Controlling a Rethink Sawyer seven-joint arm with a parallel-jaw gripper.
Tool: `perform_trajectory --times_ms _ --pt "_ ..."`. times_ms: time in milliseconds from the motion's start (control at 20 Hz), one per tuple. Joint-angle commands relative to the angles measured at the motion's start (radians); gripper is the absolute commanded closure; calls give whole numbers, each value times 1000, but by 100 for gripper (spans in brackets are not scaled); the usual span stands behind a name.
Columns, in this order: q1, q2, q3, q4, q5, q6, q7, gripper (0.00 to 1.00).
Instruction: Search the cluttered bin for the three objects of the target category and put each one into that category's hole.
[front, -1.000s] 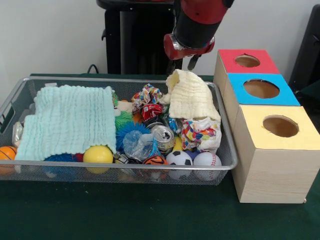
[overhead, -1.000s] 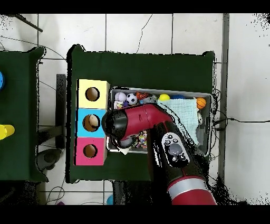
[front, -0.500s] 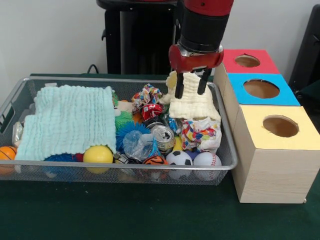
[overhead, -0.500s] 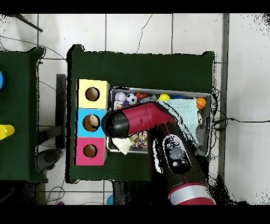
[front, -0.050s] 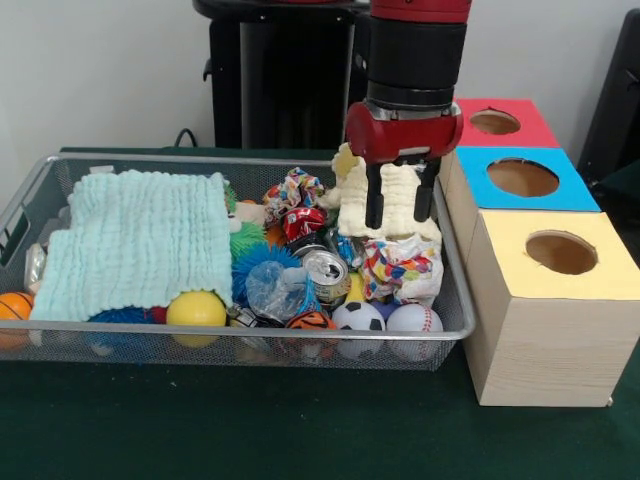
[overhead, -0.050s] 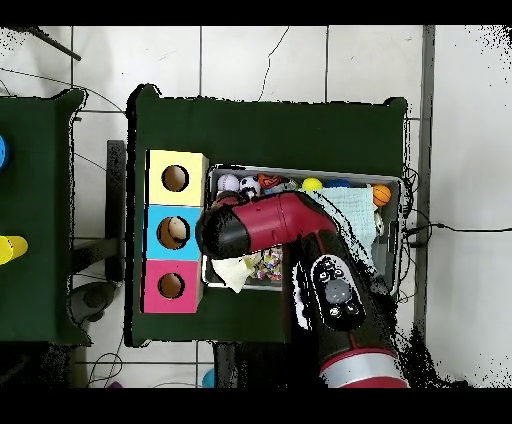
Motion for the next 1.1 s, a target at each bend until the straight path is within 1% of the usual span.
perform_trajectory --times_ms 50,250,500,700,950,1050,1100 --pt "26 58 -99 -83 -78 -86 144 0" --pt "36 99 -143 -121 -80 -116 130 0" --pt "39 119 -178 -119 -80 -139 115 0" --pt "54 134 -207 -128 -79 -111 96 0" --pt "41 146 -202 -125 -66 -154 91 0" --pt "27 156 -192 -118 -66 -172 82 0" --pt "9 162 -171 -108 -59 -172 69 0"
